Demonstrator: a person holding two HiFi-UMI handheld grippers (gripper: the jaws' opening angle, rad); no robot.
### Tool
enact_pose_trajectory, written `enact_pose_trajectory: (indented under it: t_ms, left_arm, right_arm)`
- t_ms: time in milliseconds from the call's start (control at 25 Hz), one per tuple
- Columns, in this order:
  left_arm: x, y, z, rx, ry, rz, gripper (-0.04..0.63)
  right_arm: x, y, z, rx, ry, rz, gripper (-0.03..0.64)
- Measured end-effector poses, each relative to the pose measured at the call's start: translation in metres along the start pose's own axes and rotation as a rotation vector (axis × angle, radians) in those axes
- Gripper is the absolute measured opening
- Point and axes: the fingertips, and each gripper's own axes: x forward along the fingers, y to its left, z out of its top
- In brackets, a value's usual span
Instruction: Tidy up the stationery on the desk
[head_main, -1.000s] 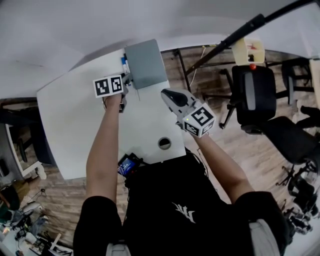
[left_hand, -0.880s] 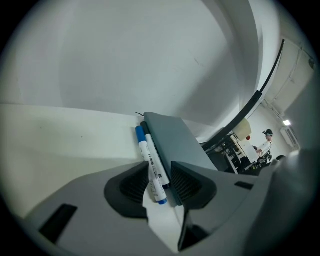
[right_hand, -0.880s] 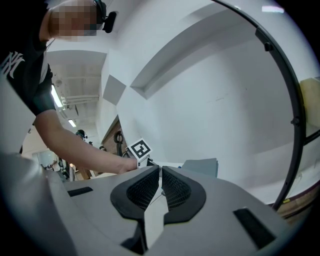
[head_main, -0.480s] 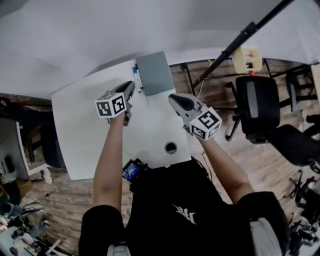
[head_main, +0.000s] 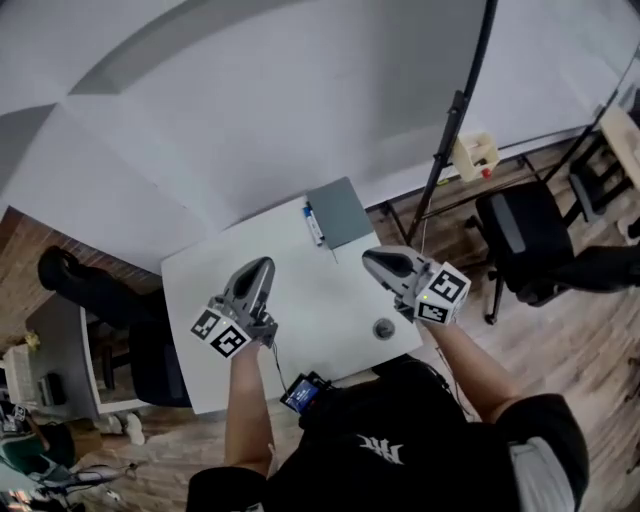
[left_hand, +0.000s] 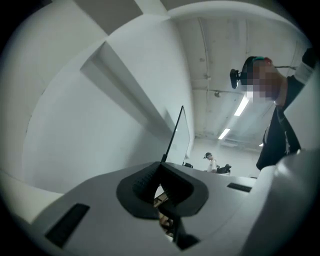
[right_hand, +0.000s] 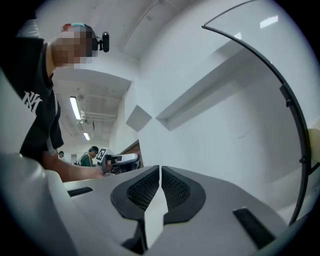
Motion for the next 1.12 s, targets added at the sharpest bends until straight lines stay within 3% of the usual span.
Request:
enact_pose_trajectory:
  t_ms: [200,440,760,1120]
  left_arm:
    - [-0.095,-0.046,0.013,0.031,-0.046,-0.064,0.002]
    - [-0.189,-0.099,-0.016,0.109,0.047,-0.093,0.002]
    - [-0.276,-0.134,-0.064,0.023,0.093,-0.032,0.002]
    - [-0.313,-0.198,-0.119,-0.021,0.168,0.003,0.002]
  right_arm:
    - [-0.001,0.1,0.007,-0.039,-0.066,0.011,0.04]
    - [-0.016,0.205,-0.023,-0.004,-0.058,0.05,0.038]
    - [-0.031,0.291,-0.049,-0.093,0.064,0.102,0.038]
    - [-0.077,0.349,-0.076,-0.09,0.061,0.139,0.038]
